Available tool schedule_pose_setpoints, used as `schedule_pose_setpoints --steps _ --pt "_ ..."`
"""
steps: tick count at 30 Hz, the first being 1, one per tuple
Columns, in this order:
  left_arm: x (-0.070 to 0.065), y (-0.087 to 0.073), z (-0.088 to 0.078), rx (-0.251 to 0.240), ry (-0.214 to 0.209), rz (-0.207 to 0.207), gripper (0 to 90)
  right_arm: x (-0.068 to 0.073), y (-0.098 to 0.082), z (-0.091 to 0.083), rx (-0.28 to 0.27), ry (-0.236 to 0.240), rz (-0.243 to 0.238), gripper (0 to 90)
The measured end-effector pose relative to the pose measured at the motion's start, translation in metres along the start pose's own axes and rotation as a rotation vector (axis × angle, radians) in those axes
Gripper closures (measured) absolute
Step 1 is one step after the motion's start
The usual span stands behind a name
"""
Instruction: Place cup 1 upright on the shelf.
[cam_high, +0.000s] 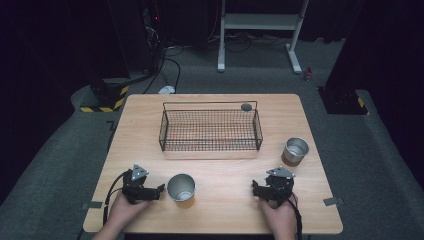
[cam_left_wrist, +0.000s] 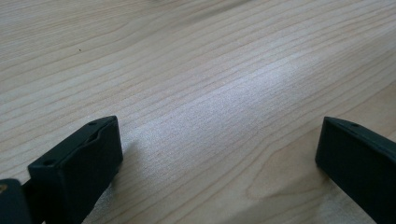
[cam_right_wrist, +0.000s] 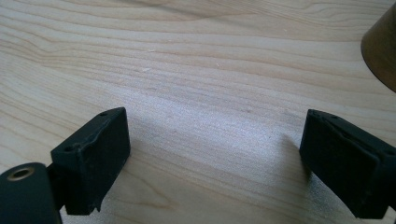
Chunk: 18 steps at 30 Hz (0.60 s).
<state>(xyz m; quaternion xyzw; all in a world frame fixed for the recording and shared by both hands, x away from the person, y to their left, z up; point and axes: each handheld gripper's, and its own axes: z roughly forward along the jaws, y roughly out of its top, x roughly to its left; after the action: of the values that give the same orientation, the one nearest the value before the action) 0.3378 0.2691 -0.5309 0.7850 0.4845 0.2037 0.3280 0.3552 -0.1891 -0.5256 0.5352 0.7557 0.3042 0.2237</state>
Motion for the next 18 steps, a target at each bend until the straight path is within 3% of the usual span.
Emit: schedule_pose_setpoints --steps 18 --pt "0.0002 -0.0008 -0.001 0.0 0.002 0.001 1.6 -0.0002 -0.0006 -0.0008 0.003 0.01 -0.009 8.3"
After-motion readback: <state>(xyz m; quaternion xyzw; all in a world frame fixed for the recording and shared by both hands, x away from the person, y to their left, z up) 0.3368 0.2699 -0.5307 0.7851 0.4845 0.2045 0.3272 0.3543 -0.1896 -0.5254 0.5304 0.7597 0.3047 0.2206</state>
